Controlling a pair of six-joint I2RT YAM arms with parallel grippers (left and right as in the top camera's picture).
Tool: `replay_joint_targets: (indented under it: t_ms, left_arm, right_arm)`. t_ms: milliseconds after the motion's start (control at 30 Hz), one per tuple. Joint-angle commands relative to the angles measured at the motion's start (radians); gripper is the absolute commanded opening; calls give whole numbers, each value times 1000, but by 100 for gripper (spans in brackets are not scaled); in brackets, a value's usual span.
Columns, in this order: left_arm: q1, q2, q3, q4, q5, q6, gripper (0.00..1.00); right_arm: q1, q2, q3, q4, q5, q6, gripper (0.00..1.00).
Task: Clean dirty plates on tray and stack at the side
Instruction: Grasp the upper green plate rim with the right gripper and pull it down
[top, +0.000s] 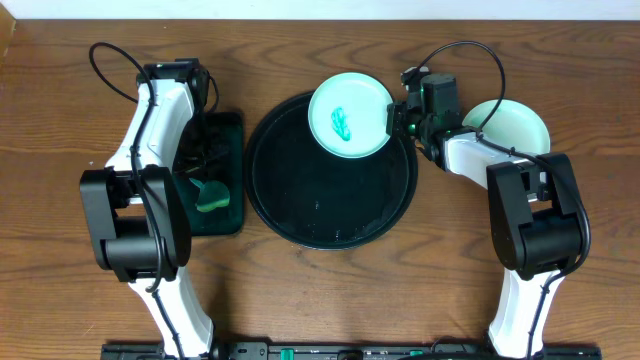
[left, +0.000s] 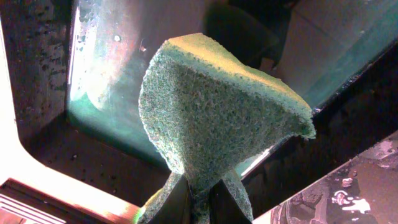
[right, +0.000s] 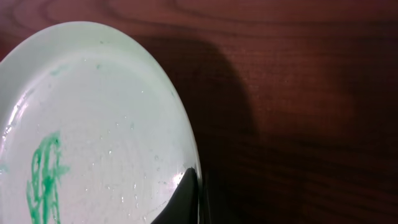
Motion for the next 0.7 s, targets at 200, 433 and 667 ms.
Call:
replay_joint_targets:
  t_ms: [200,433,667]
  left_arm:
    - [0,2,-6,-8,-2,6,7]
    - [0,2,-6,-14,-2,6,7]
    - [0,2,-6,-18,-2,24,7]
  right_arm:
    - [13,-82,-8,-87,-18,19,1]
    - [56,-232,-8,-374,-4,8,1]
    - [171,-242,-9,-630,21,12,1]
